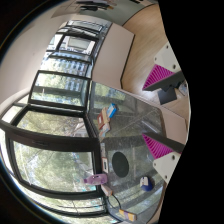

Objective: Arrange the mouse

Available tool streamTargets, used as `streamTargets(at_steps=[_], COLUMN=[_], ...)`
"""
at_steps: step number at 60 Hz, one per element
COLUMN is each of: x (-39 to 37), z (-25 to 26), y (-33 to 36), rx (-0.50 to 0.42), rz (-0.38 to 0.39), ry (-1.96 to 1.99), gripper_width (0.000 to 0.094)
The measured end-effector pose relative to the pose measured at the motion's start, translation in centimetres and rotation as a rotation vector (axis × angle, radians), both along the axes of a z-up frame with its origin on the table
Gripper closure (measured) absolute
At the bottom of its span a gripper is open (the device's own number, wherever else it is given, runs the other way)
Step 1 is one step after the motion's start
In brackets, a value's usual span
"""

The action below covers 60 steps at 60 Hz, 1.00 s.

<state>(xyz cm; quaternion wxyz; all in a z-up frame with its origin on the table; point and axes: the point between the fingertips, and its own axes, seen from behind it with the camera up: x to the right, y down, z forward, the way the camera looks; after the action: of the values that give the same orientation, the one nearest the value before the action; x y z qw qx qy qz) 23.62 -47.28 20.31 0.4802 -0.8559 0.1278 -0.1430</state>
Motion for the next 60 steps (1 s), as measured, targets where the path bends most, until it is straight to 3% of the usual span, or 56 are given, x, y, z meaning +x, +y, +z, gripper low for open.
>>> streamTargets(at_steps=[19,33,47,60], x=[-3.3,-16.4,-30.7,-36.6], z=[-4.8,-11.1,-15.0,-18.7], y=[-1.7,-1.6,4.8,12.7], rx=[-0.071,-0.123,-0.078,-0.069], rz=[0.035,0.224,0.424,0.434], ry=[0.040,0.123,0.181,0.199], gripper_width=[0.0077,0.0081,0.0076,0.0082])
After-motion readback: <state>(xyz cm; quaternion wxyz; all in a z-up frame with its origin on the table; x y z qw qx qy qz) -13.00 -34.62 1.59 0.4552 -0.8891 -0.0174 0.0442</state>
